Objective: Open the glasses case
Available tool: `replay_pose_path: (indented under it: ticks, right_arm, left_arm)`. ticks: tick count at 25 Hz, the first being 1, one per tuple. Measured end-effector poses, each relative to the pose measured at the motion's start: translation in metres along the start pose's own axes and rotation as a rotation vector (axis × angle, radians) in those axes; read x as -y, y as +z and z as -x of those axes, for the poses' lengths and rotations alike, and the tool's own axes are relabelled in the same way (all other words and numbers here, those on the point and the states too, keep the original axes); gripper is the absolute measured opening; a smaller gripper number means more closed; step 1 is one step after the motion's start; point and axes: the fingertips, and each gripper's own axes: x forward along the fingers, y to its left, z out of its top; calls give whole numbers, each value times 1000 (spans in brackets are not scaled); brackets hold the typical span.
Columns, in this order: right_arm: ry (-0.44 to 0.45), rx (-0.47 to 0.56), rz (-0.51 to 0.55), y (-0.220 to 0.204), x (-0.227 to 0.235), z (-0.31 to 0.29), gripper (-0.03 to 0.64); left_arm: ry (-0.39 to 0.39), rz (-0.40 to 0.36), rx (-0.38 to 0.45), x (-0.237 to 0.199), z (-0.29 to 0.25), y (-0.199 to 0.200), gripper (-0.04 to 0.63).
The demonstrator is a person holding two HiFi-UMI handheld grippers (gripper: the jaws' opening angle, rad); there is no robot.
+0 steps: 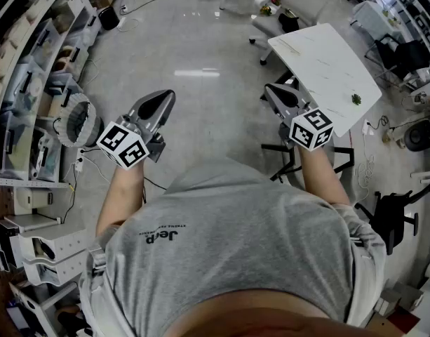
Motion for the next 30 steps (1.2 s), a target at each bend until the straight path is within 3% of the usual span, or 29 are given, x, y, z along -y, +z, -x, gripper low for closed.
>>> replay_pose_path:
  ticks: [12, 17, 27, 28, 29, 30]
  right_arm:
    - [15, -6, -24, -1, 14, 9, 2]
    - [11, 15, -84, -4, 35, 27, 3]
    - [50, 24, -70, -11, 69, 74, 3]
    - [54, 24, -70, -11, 73, 78, 3]
    - [58, 24, -70, -12, 78, 82, 3]
    - [62, 25, -70, -12, 82, 85, 3]
  left_arm:
    - [-3, 5, -24, 13, -20, -3, 55]
    - [-5, 0, -31, 27, -40, -6, 55]
    - [5, 8, -18, 68, -86, -18, 55]
    - [6, 10, -21, 71, -92, -20, 70]
    - [5, 7, -27, 74, -99, -21, 296]
    - [7, -5, -31, 76, -105, -22, 415]
